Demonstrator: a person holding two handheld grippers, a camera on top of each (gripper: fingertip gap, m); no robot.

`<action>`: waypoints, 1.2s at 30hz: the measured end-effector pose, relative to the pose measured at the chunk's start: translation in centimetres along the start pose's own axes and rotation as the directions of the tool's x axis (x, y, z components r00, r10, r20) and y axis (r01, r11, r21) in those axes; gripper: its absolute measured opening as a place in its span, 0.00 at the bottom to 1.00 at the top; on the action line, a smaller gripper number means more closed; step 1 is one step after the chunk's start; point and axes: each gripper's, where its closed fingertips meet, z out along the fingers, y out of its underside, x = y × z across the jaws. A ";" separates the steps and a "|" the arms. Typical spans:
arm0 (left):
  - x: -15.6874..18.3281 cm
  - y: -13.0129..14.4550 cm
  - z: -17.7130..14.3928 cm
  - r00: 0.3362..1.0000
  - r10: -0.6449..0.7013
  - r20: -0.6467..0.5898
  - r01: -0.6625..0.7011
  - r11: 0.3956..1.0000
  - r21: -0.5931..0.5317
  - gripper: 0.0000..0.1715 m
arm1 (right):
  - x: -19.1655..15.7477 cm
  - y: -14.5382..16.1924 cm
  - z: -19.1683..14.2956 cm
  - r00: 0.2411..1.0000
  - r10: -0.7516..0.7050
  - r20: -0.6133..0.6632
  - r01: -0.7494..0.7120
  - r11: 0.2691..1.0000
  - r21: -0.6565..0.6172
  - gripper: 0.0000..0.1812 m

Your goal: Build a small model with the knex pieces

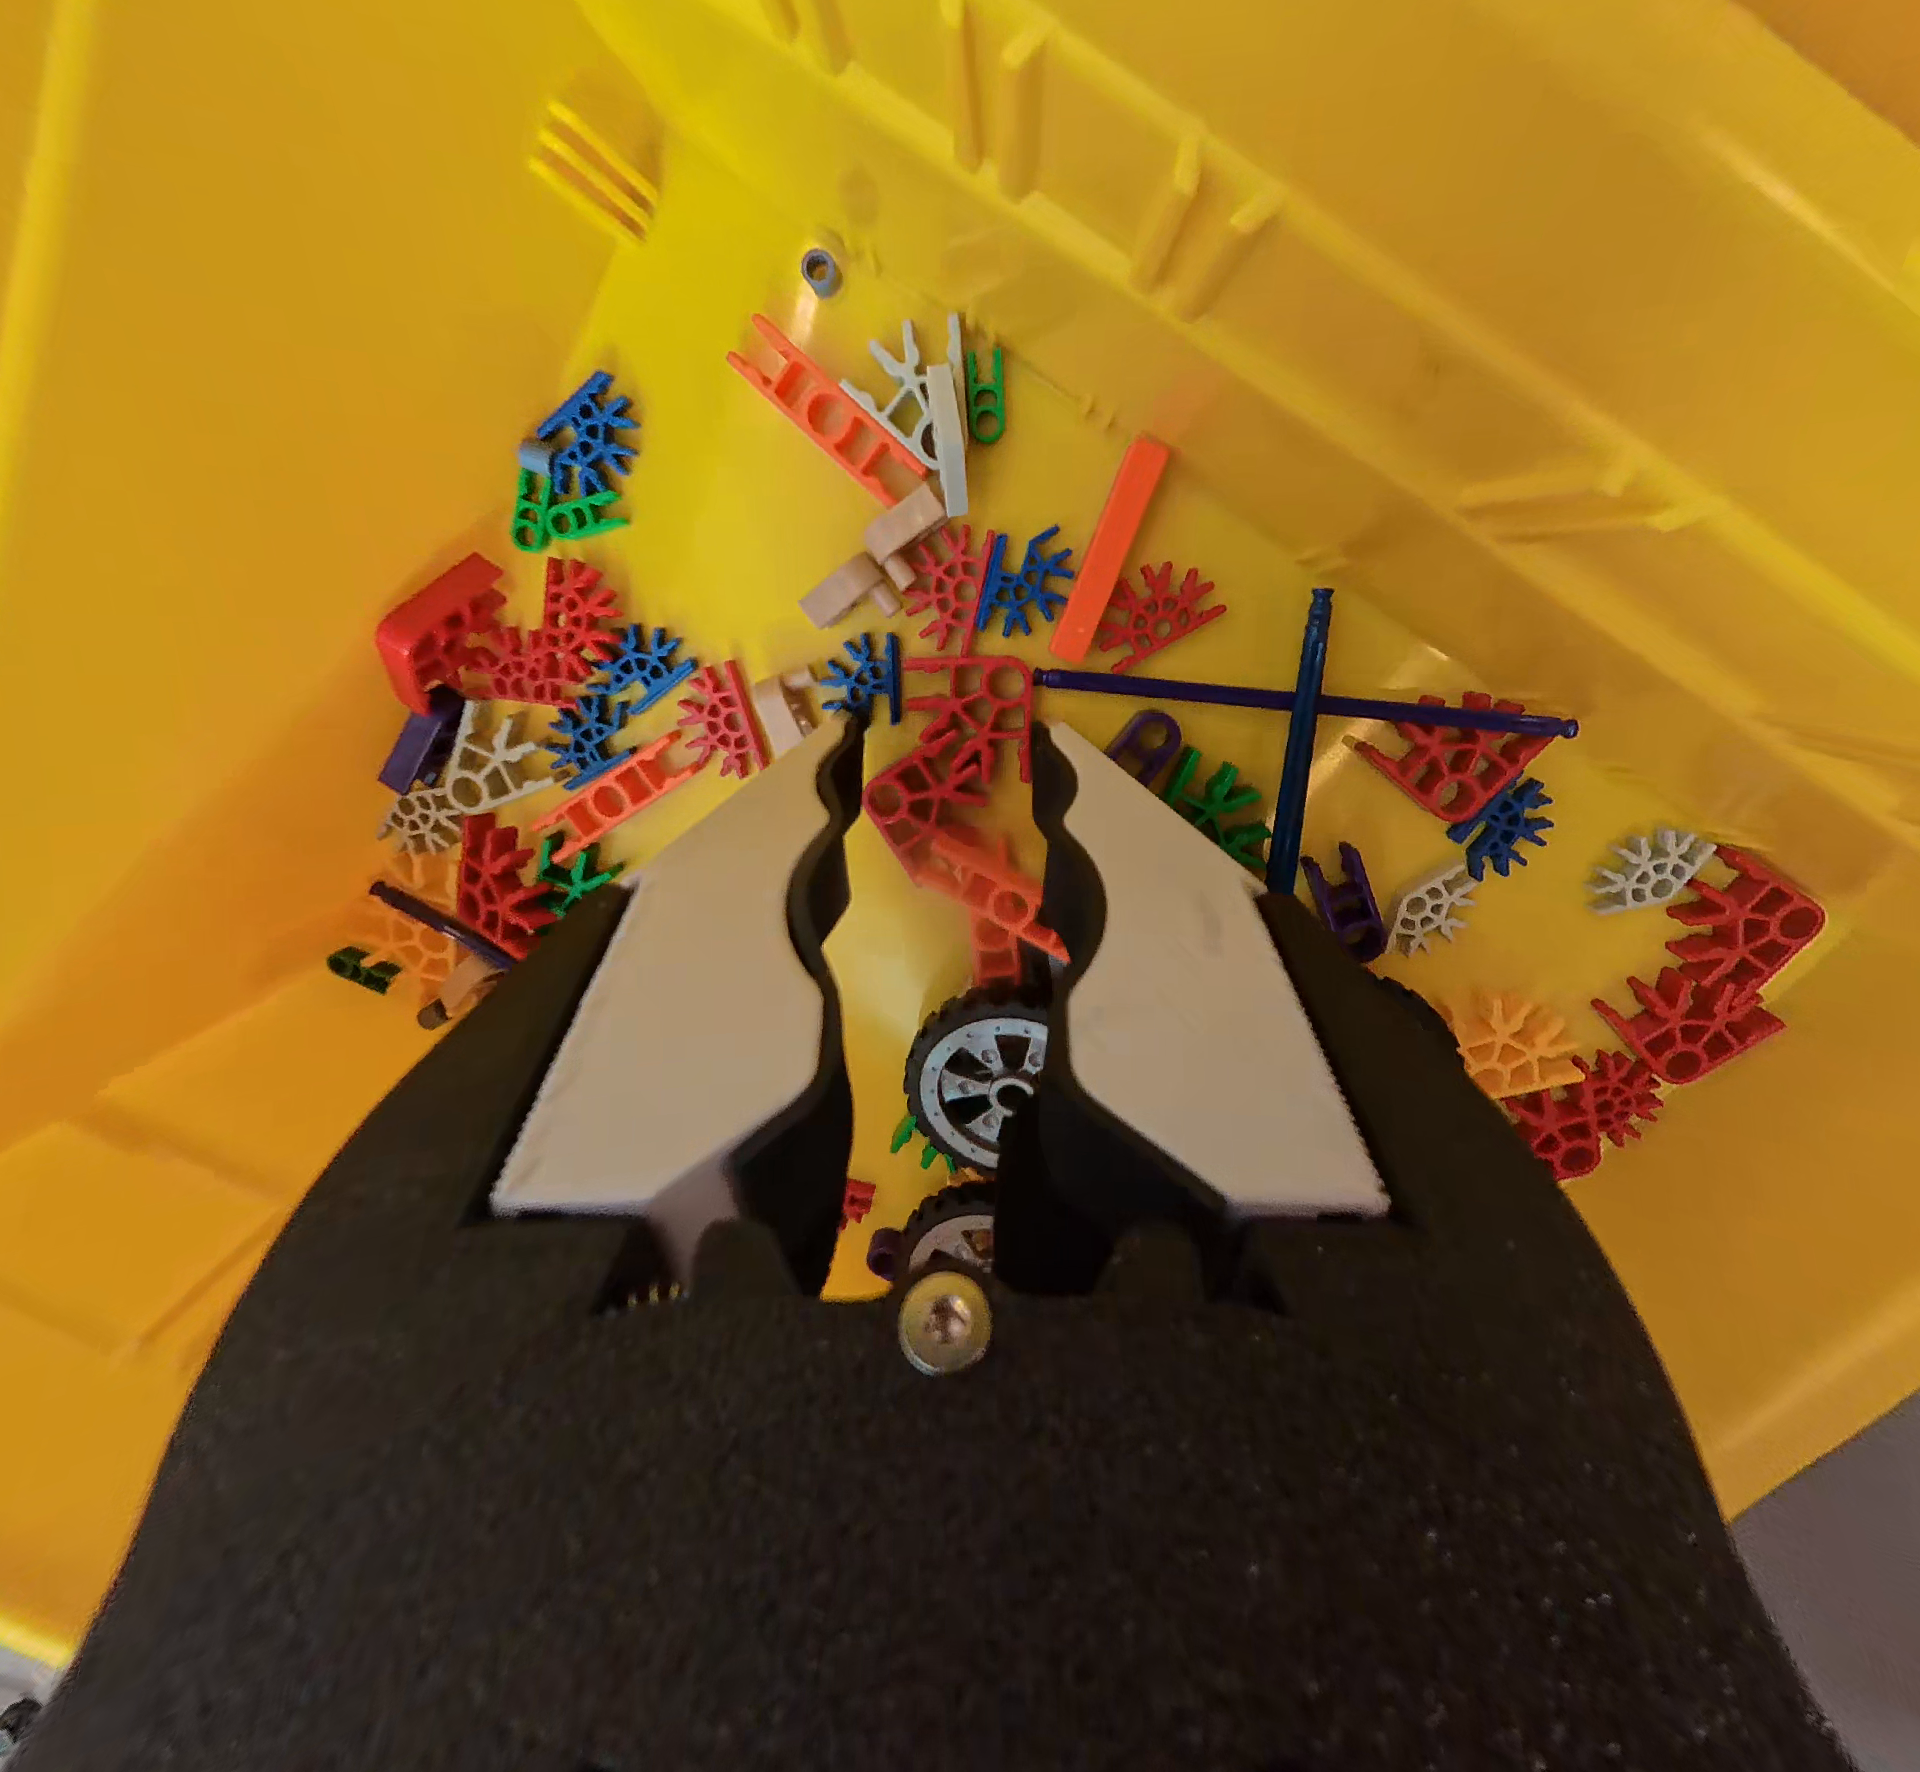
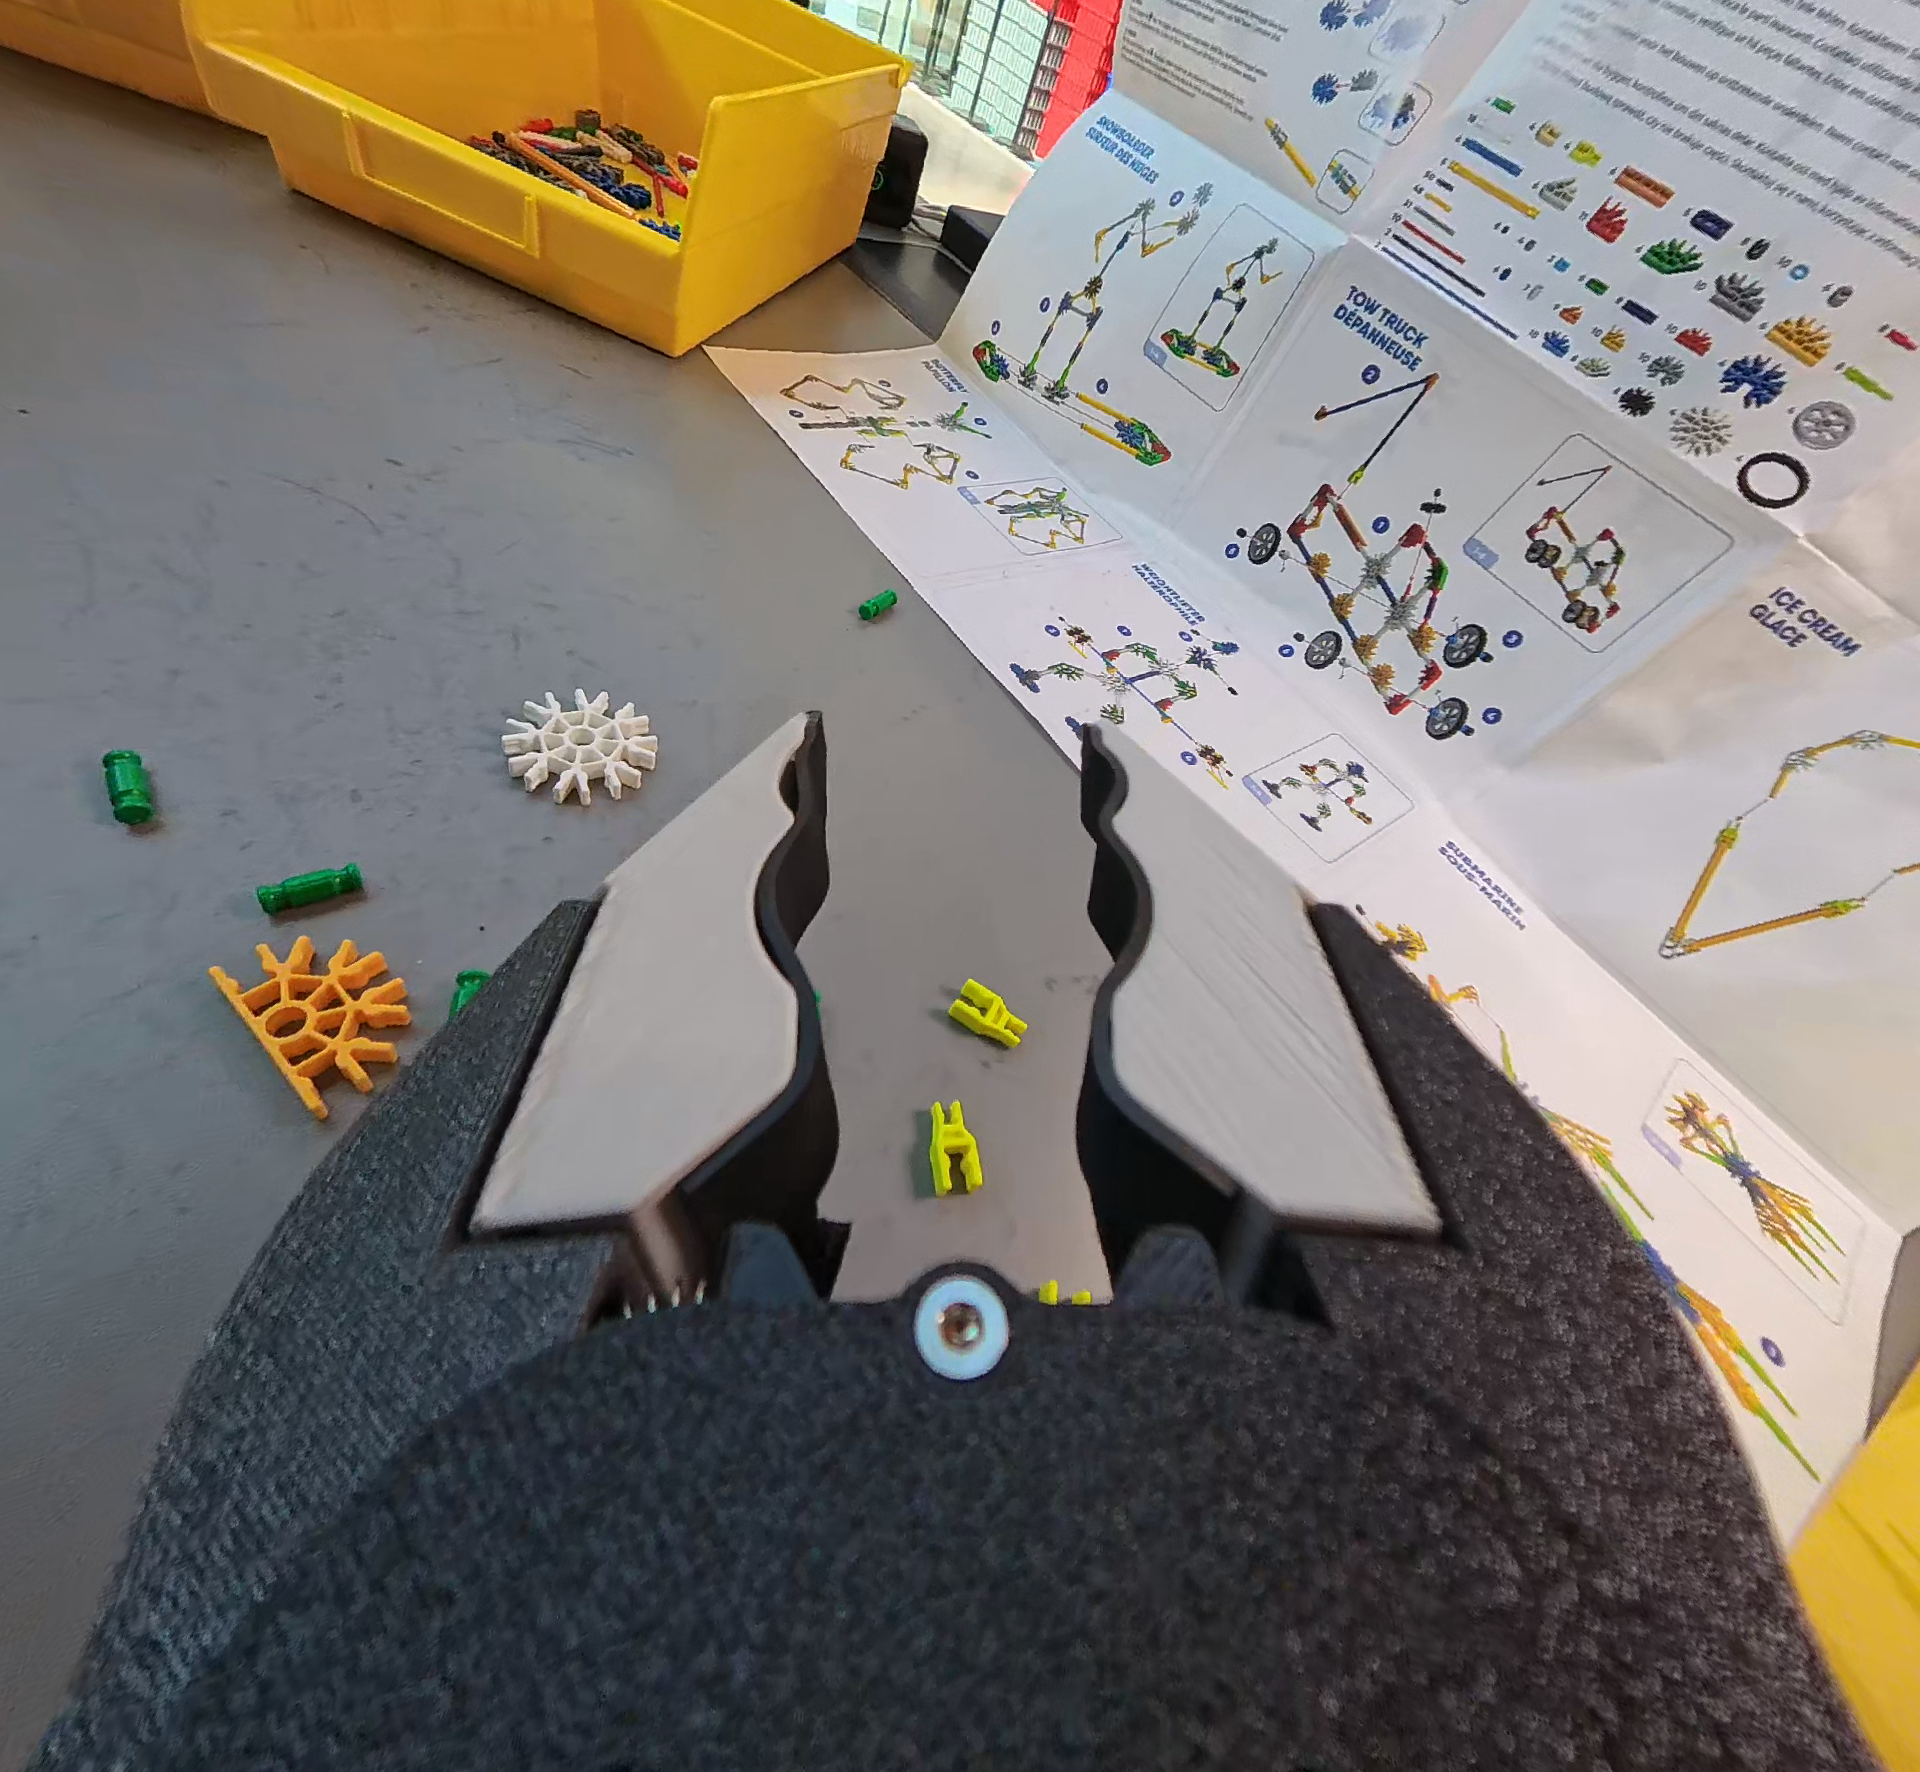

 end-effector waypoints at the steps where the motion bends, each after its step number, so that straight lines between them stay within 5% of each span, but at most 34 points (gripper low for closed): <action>1: 0.1 -0.1 0.0 1.000 -0.002 -0.002 0.002 1.000 0.002 0.17 | 0.0 0.0 0.0 1.000 -0.006 0.000 0.006 1.000 -0.002 0.26; 8: -0.1 0.2 -0.5 0.998 0.049 0.029 -0.049 0.998 -0.031 0.08 | -0.4 0.0 0.0 1.000 -0.023 0.009 0.023 1.000 -0.004 0.26; 9: -0.2 -0.1 -0.9 0.998 0.051 0.032 -0.051 0.999 -0.008 0.00 | -0.3 -0.1 -0.1 1.000 -0.025 0.007 0.025 1.000 -0.002 0.26; 18: -0.3 -0.6 -4.6 0.999 0.032 0.034 -0.035 0.997 0.069 0.00 | -0.3 -0.8 -0.8 0.999 -0.036 0.009 0.036 0.999 0.024 0.24; 24: 0.4 -0.7 -2.5 0.999 -0.046 -0.001 0.046 0.995 0.085 0.15 | -0.3 -0.9 -1.1 0.999 -0.039 0.004 0.039 0.999 0.024 0.24; 36: 0.7 -0.6 0.3 0.999 -0.039 -0.033 0.042 0.996 0.073 0.09 | -0.7 -0.2 -0.7 0.999 -0.036 0.023 0.036 0.999 -0.003 0.24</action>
